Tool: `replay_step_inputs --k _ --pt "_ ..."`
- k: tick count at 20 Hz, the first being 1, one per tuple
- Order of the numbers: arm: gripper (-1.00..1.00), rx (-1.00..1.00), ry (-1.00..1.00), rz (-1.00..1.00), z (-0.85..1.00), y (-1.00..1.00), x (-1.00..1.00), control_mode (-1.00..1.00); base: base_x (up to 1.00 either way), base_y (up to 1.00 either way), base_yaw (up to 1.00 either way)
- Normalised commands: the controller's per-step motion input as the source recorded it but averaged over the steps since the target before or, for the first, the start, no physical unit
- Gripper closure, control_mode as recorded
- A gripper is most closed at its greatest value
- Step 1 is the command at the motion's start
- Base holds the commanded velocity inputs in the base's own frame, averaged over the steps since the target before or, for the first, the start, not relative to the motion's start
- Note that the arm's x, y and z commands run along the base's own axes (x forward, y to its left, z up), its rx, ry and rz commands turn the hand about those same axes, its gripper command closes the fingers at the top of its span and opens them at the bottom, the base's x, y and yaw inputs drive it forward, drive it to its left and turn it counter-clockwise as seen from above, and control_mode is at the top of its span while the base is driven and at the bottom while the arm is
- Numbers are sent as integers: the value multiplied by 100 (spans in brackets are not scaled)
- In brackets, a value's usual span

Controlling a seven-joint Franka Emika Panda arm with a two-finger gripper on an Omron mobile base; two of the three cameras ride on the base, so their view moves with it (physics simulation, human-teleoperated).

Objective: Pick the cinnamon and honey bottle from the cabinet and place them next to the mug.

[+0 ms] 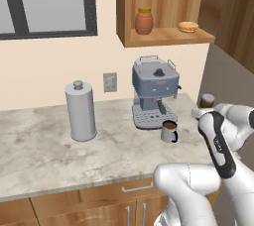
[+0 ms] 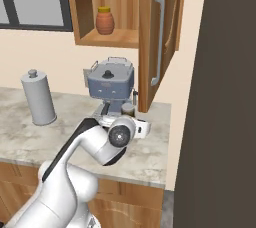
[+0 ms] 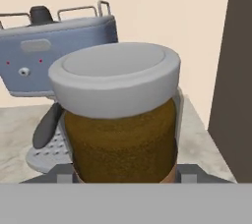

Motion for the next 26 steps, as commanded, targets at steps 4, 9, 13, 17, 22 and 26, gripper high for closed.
replay_step_inputs --k 4,9,13,17,22,26 --pt "100 0 0 4 -43 0 32 -100 0 0 0" --pt "100 0 0 4 -71 0 25 -100 0 0 0" --pt "100 0 0 5 -75 0 22 -100 0 0 0" --pt "100 0 0 4 -65 0 16 -100 0 0 0" --pt "100 0 -1 5 -31 0 9 -100 0 0 0" --pt "100 0 -3 10 -21 0 11 -100 0 0 0"
